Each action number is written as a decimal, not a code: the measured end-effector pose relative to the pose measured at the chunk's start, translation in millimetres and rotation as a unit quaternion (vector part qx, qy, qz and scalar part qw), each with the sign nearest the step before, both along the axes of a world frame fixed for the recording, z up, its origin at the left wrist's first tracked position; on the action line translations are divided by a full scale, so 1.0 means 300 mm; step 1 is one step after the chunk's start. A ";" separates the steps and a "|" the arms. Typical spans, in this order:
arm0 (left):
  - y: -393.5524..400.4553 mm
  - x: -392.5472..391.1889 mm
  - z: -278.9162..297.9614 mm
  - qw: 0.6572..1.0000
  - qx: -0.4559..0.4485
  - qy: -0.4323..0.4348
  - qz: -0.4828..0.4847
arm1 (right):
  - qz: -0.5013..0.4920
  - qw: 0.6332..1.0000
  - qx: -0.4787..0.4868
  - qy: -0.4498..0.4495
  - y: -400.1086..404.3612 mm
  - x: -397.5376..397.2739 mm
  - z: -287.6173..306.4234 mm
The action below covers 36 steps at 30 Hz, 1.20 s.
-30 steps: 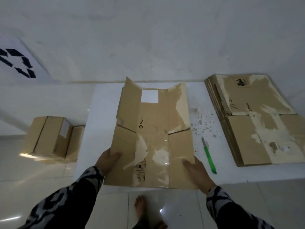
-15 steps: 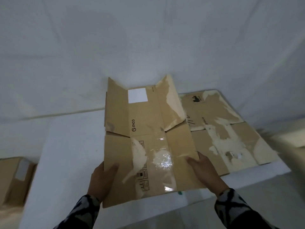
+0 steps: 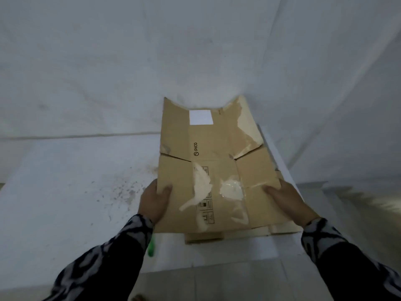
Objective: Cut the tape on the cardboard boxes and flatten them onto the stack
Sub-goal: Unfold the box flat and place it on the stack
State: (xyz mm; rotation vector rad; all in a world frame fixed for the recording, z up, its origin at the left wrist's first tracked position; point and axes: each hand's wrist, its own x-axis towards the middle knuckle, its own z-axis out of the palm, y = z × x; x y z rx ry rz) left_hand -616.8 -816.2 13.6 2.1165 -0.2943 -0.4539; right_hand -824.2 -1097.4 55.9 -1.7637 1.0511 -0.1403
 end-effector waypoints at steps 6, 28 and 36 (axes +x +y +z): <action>-0.131 -0.144 -0.096 0.997 0.058 0.046 0.034 | 0.021 0.999 0.008 0.030 -0.202 -0.077 -0.097; -0.274 -0.069 -0.224 0.963 0.254 0.093 -0.003 | -0.001 0.988 -0.052 0.144 -0.276 -0.142 -0.298; -0.297 -0.071 -0.232 0.952 0.295 0.076 -0.044 | -0.042 0.981 -0.077 0.171 -0.272 -0.152 -0.329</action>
